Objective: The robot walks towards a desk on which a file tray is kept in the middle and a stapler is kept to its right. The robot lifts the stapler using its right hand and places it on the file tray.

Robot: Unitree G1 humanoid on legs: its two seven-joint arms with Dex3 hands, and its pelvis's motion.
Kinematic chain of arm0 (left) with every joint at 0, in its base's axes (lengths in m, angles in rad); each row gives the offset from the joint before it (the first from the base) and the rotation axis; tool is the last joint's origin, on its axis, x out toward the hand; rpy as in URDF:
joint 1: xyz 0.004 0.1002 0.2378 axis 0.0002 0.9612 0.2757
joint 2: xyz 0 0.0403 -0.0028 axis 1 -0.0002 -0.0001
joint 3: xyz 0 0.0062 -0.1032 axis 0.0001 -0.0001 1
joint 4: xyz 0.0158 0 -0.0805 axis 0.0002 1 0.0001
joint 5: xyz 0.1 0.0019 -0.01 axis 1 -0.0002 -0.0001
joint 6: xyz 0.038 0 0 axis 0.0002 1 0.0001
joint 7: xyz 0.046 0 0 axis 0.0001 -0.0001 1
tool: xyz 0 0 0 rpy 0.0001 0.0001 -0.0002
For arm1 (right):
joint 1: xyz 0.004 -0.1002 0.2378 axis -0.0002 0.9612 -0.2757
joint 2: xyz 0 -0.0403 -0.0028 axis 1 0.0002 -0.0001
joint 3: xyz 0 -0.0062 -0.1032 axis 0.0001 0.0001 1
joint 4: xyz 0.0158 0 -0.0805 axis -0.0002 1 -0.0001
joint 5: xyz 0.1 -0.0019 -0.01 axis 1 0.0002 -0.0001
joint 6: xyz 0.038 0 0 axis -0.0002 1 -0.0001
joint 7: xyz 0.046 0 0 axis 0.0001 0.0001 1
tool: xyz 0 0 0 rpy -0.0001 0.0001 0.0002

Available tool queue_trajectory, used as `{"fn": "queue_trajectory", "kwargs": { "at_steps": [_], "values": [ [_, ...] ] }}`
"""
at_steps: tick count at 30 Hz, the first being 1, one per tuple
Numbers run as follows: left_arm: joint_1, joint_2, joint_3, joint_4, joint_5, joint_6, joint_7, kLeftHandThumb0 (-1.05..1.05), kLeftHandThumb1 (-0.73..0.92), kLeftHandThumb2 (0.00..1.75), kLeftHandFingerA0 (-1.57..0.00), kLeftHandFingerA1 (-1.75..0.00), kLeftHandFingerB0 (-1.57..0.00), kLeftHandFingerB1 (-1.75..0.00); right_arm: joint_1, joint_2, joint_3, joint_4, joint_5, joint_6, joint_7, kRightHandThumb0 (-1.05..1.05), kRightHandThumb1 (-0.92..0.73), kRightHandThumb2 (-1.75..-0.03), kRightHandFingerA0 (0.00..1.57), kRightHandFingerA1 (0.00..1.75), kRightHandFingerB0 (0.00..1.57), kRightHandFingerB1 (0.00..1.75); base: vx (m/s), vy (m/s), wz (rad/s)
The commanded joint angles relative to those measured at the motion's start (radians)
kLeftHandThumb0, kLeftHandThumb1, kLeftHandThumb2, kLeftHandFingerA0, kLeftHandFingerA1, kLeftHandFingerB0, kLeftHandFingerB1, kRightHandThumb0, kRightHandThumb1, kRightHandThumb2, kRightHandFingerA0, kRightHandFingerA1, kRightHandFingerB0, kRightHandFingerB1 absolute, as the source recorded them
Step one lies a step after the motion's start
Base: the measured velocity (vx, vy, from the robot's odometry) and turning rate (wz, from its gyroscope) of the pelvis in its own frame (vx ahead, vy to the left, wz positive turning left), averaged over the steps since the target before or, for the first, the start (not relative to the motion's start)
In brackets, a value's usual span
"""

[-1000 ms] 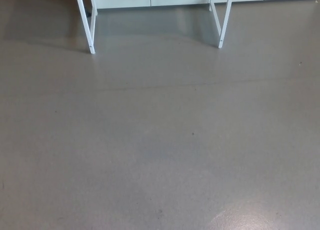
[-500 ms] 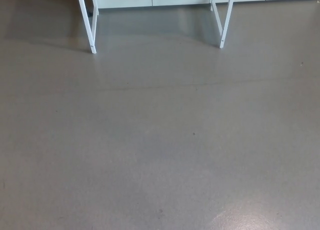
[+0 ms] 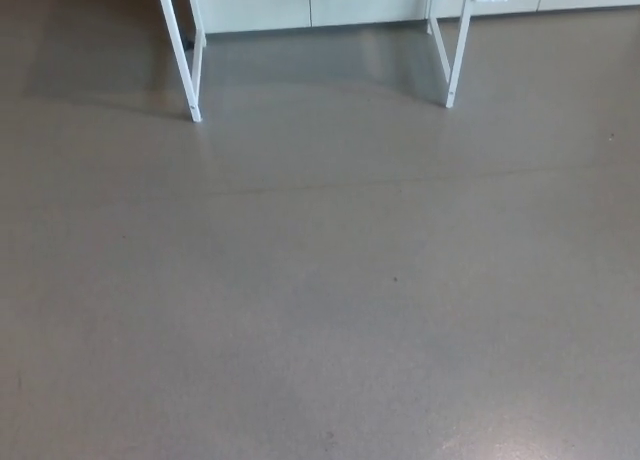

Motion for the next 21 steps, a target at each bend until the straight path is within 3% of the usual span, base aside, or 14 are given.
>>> {"fn": "queue_trajectory", "kwargs": {
  "at_steps": [1,4,5,7,8,9,10,11,12,14,15,16,19,21],
  "values": [
    [-0.006,0.019,-0.003,-0.001,-0.002,-0.009,-0.010,-0.58,0.50,0.75,-0.37,-0.49,-0.21,-0.41,0.006,0.013,-0.032,-0.004,0.033,-0.029,0.001,-0.66,-0.56,-0.89,0.26,0.52,0.01,0.25,0.11,0.206,-0.09],
    [0.017,0.020,-0.003,-0.035,-0.004,-0.013,-0.012,-0.53,0.58,0.57,-0.45,-0.42,-0.26,-0.33,0.014,0.017,-0.041,-0.013,0.034,-0.042,0.007,-0.60,-0.69,-0.61,0.33,0.40,0.03,0.25,0.15,0.360,-0.11],
    [0.015,0.020,-0.006,-0.031,-0.002,-0.015,-0.012,-0.53,0.59,0.58,-0.44,-0.41,-0.26,-0.32,0.016,0.019,-0.040,-0.018,0.027,-0.039,-0.006,-0.68,-0.56,-0.87,0.31,0.53,0.03,0.25,0.21,0.510,-0.41],
    [0.008,0.022,-0.008,-0.020,-0.003,-0.014,-0.015,-0.58,0.51,0.76,-0.36,-0.49,-0.21,-0.41,0.017,0.017,-0.038,-0.024,0.024,-0.028,0.001,-0.62,-0.70,-0.61,0.37,0.41,0.03,0.24,0.17,0.384,-0.12],
    [0.002,0.022,-0.010,-0.009,-0.001,-0.018,-0.014,-0.59,0.50,0.76,-0.36,-0.49,-0.21,-0.41,0.018,0.011,-0.026,-0.026,0.007,-0.022,-0.005,-0.70,-0.59,-0.90,0.30,0.51,0.01,0.23,0.18,0.201,-0.09],
    [0.003,0.022,-0.012,-0.008,0.001,-0.025,-0.011,-0.60,0.51,0.76,-0.38,-0.49,-0.22,-0.41,0.015,0.008,-0.019,-0.026,-0.004,-0.017,-0.015,-0.61,-0.70,-0.61,0.34,0.38,0.01,0.27,0.17,0.152,-0.02],
    [0.007,0.020,-0.014,-0.012,0.003,-0.031,-0.007,-0.60,0.51,0.76,-0.38,-0.49,-0.22,-0.41,0.011,0.011,-0.026,-0.026,0.008,-0.017,-0.011,-0.61,-0.70,-0.61,0.34,0.38,0.01,0.27,0.20,0.102,-0.01],
    [0.009,0.020,-0.014,-0.018,0.001,-0.028,-0.010,-0.60,0.51,0.76,-0.38,-0.49,-0.21,-0.41,0.005,-0.002,-0.003,-0.016,-0.020,-0.014,-0.014,-0.70,-0.60,-0.91,0.28,0.51,0.00,0.21,0.16,0.067,0.01],
    [0.007,0.019,-0.007,-0.019,-0.009,-0.022,-0.018,-0.60,0.50,0.75,-0.37,-0.50,-0.21,-0.41,-0.003,0.002,-0.016,-0.006,0.001,-0.016,0.000,-0.61,-0.71,-0.61,0.31,0.37,0.01,0.25,0.14,0.038,0.00],
    [0.017,0.019,-0.006,-0.031,-0.012,-0.023,-0.021,-0.56,0.58,0.57,-0.44,-0.42,-0.26,-0.32,-0.008,0.011,-0.026,0.018,0.012,-0.048,-0.005,-0.67,-0.56,-0.88,0.28,0.52,0.02,0.23,0.19,-0.017,0.11],
    [0.010,0.019,-0.011,-0.032,-0.006,-0.016,-0.013,-0.55,0.58,0.57,-0.44,-0.41,-0.26,-0.32,-0.011,0.012,-0.029,0.022,0.016,-0.055,-0.001,-0.62,-0.69,-0.60,0.33,0.39,0.02,0.26,0.20,-0.088,0.14],
    [0.009,0.018,-0.010,-0.034,-0.007,-0.013,-0.013,-0.54,0.58,0.57,-0.43,-0.41,-0.26,-0.32,-0.010,0.013,-0.029,0.021,0.013,-0.060,-0.010,-0.68,-0.56,-0.88,0.31,0.53,0.03,0.25,0.19,-0.110,0.12],
    [0.010,0.014,-0.011,-0.036,-0.008,-0.021,-0.016,-0.55,0.57,0.57,-0.44,-0.41,-0.26,-0.32,-0.017,0.007,-0.033,0.017,0.020,-0.038,0.008,-0.62,-0.69,-0.60,0.34,0.39,0.02,0.27,0.24,-0.202,0.16],
    [0.004,0.014,-0.014,-0.030,-0.003,-0.016,-0.006,-0.55,0.57,0.57,-0.45,-0.41,-0.27,-0.32,-0.028,0.002,-0.022,0.028,0.005,-0.022,-0.004,-0.67,-0.55,-0.89,0.29,0.51,0.00,0.25,0.30,-0.298,0.23]
  ]
}}
